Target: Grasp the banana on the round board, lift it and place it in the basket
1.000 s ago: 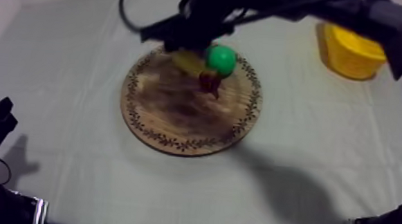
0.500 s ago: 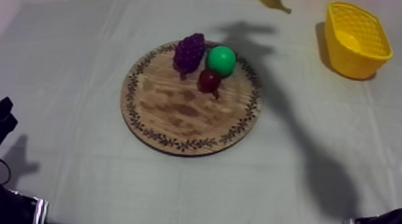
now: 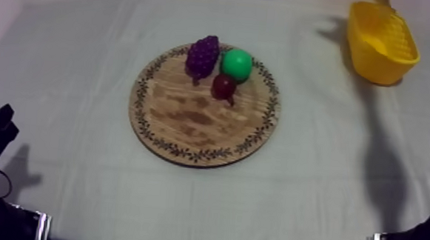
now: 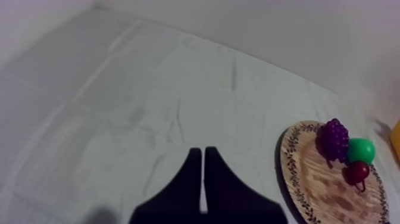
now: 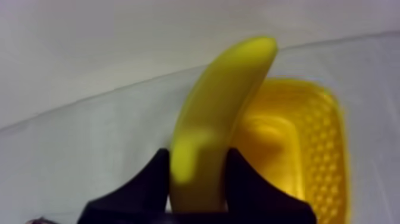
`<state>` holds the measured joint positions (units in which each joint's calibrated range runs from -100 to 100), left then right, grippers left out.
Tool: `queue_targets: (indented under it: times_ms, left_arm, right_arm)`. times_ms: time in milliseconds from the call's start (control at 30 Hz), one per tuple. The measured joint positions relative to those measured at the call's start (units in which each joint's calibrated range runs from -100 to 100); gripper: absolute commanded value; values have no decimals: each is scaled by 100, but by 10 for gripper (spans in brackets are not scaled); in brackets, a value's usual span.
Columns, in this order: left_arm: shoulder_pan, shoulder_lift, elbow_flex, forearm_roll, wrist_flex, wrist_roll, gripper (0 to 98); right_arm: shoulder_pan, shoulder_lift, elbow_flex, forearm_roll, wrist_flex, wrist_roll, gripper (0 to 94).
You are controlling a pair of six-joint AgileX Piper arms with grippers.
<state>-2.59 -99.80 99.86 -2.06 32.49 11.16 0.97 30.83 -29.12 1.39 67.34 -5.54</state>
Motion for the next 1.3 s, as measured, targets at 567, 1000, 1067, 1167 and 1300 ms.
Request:
queue_targets:
  times_ms: [567, 1000, 1067, 1167, 1300]
  left_arm:
    - [0, 0, 0, 0, 0, 0, 1]
    - [0, 0, 0, 0, 0, 0, 1]
    - [0, 0, 0, 0, 0, 0, 1]
    - [0, 0, 0, 0, 0, 0, 1]
    - [0, 0, 0, 0, 0, 0, 1]
  right_arm:
    - [454, 245, 1481, 256, -1052, 17, 219]
    - [380, 281, 1945, 313, -1247, -51, 243]
    - [366, 260, 2010, 313, -1284, -66, 261]
    - [347, 247, 2070, 330, -1326, -102, 319]
    - [335, 247, 2076, 372, -1338, -175, 368]
